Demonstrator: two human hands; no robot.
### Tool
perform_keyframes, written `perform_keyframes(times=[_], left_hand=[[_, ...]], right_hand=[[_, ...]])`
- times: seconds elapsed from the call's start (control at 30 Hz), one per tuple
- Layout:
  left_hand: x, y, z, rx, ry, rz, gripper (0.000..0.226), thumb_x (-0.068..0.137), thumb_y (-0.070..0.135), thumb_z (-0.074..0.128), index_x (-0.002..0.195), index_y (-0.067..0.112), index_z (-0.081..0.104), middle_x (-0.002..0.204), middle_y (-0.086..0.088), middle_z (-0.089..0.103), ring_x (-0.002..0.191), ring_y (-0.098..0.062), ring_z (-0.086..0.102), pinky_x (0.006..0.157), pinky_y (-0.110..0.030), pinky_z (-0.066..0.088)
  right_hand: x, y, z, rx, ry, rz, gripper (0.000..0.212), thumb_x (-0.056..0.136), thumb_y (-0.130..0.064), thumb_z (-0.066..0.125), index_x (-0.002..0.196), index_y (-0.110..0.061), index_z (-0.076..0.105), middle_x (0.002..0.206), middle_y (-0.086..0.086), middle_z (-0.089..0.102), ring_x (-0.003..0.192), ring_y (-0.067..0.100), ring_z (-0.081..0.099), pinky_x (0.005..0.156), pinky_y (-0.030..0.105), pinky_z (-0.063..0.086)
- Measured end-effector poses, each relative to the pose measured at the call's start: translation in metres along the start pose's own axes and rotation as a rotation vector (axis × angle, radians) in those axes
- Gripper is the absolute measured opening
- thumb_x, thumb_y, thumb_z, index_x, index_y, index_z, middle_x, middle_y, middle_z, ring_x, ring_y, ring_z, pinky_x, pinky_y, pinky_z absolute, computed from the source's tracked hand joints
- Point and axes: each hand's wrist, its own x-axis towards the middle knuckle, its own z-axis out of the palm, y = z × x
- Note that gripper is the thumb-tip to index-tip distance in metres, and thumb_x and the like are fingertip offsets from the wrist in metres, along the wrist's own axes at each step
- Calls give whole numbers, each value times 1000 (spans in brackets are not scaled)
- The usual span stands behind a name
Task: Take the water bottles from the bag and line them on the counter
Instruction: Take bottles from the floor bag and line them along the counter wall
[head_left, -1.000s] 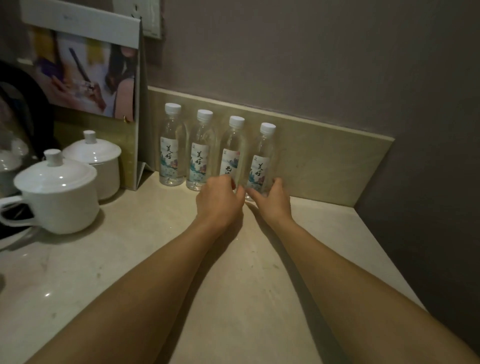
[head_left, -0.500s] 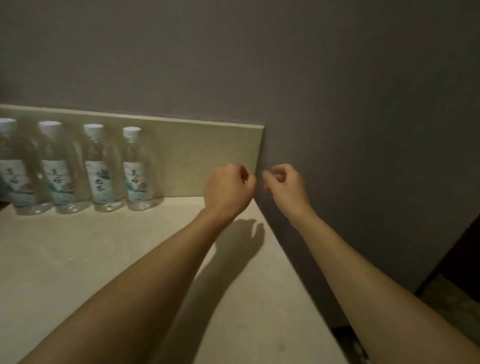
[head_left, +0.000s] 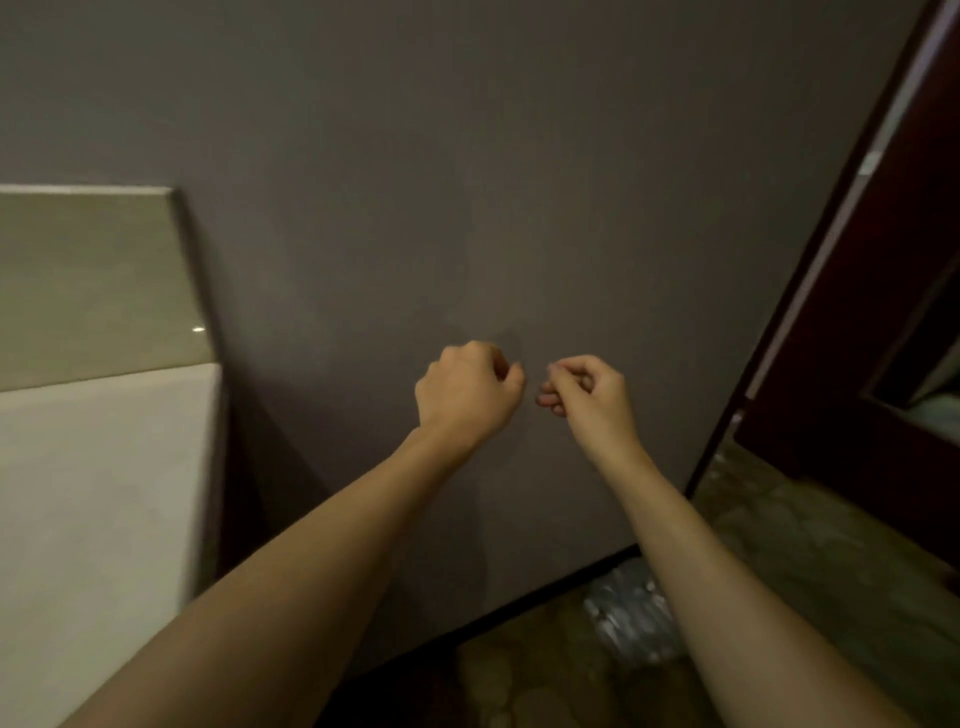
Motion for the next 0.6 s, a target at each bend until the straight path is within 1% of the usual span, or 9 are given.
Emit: perform_keyframes(times=[0.07, 0.13, 0.27, 0.37, 0.43, 0.53, 0.57, 0.6], left_hand=[[-6, 23, 32, 4, -78, 3, 32, 89, 48, 55, 93, 21, 73, 98, -6, 71, 97, -33, 66, 72, -32, 43], [-10, 46, 64, 4, -157, 9, 33, 90, 47, 54, 92, 20, 73, 95, -6, 71, 94, -31, 66, 71, -30, 44], [-14, 79, 129, -18, -297, 15, 34, 90, 48, 54, 88, 19, 72, 90, -4, 70, 90, -30, 67, 73, -32, 51], [-13, 98, 182, -35, -411, -8, 35, 90, 49, 54, 86, 19, 72, 89, -4, 69, 91, -30, 66, 72, -32, 48], [-9, 108, 223, -52, -489, -23, 35, 90, 50, 54, 88, 20, 71, 92, -3, 70, 92, -29, 66, 74, -33, 51], [1, 116, 287, -83, -591, -56, 34, 91, 51, 53, 92, 22, 71, 97, -2, 70, 93, -27, 66, 77, -34, 53], [7, 118, 310, -94, -620, -78, 34, 91, 51, 53, 93, 22, 71, 98, -3, 70, 94, -26, 66, 76, -34, 53], [12, 119, 332, -105, -648, -105, 34, 92, 51, 53, 93, 22, 70, 99, -3, 70, 94, -26, 66, 75, -33, 52]], right_hand=[[1, 26, -36, -10, 34, 63, 19, 94, -10, 57, 77, -18, 57, 73, 8, 64, 57, 11, 63, 49, 10, 44], [4, 51, -71, -21, 75, 115, 19, 94, -11, 58, 77, -19, 57, 71, 5, 64, 54, 7, 64, 50, 13, 45], [13, 96, -128, -62, 139, 237, 18, 95, -15, 57, 78, -19, 56, 73, 6, 64, 62, 14, 64, 60, 23, 48], [23, 133, -167, -84, 176, 314, 15, 96, -13, 55, 81, -13, 57, 74, 9, 62, 61, 15, 61, 57, 20, 49], [36, 162, -193, -122, 193, 367, 15, 96, -13, 54, 82, -13, 57, 77, 10, 63, 63, 16, 61, 59, 21, 49], [61, 209, -229, -161, 211, 456, 10, 97, -10, 51, 91, -8, 58, 78, 10, 63, 62, 15, 61, 54, 18, 47], [71, 225, -240, -184, 211, 486, 10, 97, -9, 50, 92, -8, 58, 77, 8, 63, 61, 15, 61, 53, 18, 46], [81, 243, -250, -203, 207, 522, 13, 97, -7, 49, 88, -10, 58, 75, 6, 62, 61, 16, 60, 54, 20, 46]])
